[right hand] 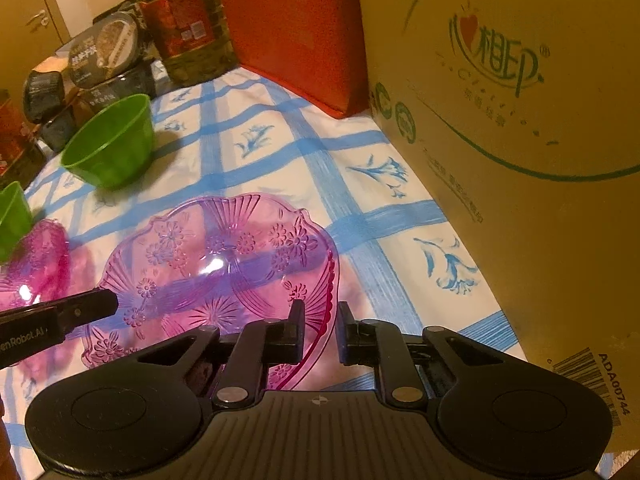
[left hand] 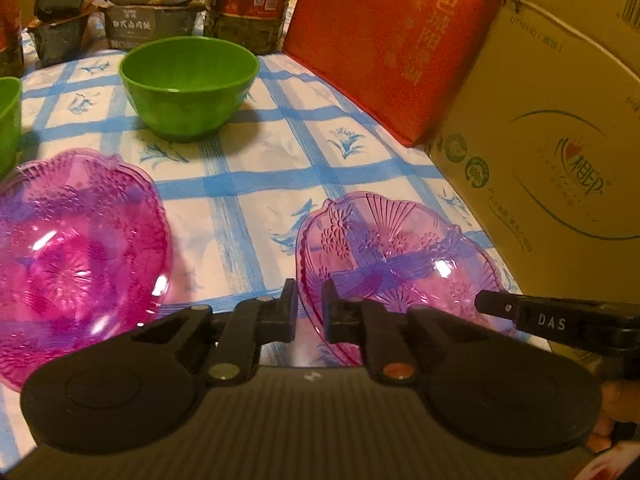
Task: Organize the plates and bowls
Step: 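Lift the small pink plate with both tools and carry it over the plate stack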
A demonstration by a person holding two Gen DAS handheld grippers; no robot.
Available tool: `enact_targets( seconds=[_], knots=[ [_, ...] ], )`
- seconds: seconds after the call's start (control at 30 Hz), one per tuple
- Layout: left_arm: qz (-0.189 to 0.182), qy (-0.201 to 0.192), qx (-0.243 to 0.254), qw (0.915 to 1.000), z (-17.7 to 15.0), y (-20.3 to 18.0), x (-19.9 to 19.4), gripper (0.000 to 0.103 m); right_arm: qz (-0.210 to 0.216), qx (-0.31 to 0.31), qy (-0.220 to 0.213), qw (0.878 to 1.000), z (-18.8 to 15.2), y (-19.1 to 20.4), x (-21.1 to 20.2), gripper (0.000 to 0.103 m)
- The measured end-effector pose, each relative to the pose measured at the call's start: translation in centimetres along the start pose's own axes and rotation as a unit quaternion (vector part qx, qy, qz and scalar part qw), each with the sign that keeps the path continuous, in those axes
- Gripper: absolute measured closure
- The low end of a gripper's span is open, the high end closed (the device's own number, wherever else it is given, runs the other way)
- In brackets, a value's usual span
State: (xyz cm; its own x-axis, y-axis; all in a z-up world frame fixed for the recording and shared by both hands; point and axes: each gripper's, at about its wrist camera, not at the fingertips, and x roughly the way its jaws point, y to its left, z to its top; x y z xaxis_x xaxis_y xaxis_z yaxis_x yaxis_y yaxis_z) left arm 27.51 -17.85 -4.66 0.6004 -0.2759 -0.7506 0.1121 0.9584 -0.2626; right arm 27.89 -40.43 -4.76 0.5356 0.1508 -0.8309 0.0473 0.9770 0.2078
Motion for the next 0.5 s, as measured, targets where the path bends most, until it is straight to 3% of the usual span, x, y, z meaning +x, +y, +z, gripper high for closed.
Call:
enact_targets(
  seconds=[0.5],
  knots=[
    [0.019, -0.026, -0.019, 0.9993, 0.3, 3.2, -6.7, 0.093, 0.028, -0.043, -0.027, 0.998, 0.4, 5.7, -4.5, 0.089]
  ],
)
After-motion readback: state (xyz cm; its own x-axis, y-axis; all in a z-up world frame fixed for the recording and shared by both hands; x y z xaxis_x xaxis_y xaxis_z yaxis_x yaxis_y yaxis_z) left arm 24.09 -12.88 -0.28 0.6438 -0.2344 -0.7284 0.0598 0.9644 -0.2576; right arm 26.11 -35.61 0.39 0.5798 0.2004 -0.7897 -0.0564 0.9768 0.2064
